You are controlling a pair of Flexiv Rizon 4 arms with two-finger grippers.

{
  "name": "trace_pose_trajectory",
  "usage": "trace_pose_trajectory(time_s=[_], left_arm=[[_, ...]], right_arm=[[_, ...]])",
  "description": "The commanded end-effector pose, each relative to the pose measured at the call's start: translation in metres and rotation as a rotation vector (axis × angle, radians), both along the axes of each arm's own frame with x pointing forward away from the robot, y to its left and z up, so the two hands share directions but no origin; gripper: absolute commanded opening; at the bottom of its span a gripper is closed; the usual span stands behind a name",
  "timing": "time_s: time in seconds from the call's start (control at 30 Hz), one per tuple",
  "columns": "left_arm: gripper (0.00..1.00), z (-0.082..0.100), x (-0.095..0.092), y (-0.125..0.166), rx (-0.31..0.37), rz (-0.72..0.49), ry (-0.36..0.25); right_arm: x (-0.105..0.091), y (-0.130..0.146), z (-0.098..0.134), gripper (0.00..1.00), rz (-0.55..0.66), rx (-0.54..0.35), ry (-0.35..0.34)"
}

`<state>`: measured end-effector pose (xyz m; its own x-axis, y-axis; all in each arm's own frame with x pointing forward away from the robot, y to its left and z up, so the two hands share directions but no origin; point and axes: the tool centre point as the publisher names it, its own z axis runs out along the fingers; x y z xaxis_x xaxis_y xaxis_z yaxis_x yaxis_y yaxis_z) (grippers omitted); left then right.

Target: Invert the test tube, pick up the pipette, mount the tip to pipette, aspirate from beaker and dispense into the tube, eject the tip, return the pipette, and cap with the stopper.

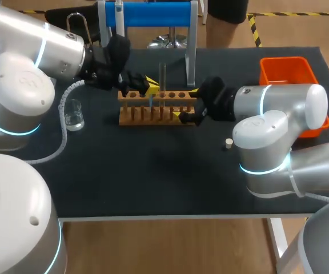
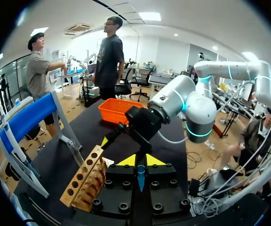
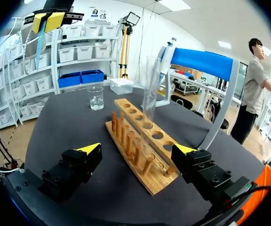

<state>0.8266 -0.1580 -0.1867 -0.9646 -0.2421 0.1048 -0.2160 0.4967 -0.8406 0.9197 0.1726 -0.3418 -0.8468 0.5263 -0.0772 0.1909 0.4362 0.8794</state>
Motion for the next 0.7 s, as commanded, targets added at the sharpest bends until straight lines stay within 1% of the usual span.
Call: trace_pose_trajectory(time_s=[0.03,0.17,0.23,0.27,0.4,0.5,0.7], left_arm=[[0.0,0.001,0.0,0.0,0.002,-0.002,0.003],[0.0,0.001,0.0,0.0,0.002,-0.002,0.003],[0.0,0.001,0.0,0.0,0.002,-0.002,0.003],[0.0,0.001,0.0,0.0,0.002,-0.002,0.003],[0.0,0.001,0.0,0.0,0.002,-0.002,0.003],[0.0,0.001,0.0,0.0,0.002,-0.002,0.003],[0.0,0.001,0.0,0.0,0.002,-0.002,0.003]], right_arm=[[-0.01,-0.016,0.013,1.0,0.029,0.033,-0.012],[-0.025,-0.026,0.033,1.0,0.101,0.09,-0.043],[-0.033,-0.029,0.043,1.0,0.162,0.148,-0.047],[-0.037,-0.03,0.048,1.0,0.184,0.158,-0.058],[-0.051,-0.029,0.068,1.0,0.286,0.219,-0.106],[-0.06,-0.025,0.079,1.0,0.353,0.267,-0.124],[-0.076,-0.012,0.092,1.0,0.485,0.377,-0.092]])
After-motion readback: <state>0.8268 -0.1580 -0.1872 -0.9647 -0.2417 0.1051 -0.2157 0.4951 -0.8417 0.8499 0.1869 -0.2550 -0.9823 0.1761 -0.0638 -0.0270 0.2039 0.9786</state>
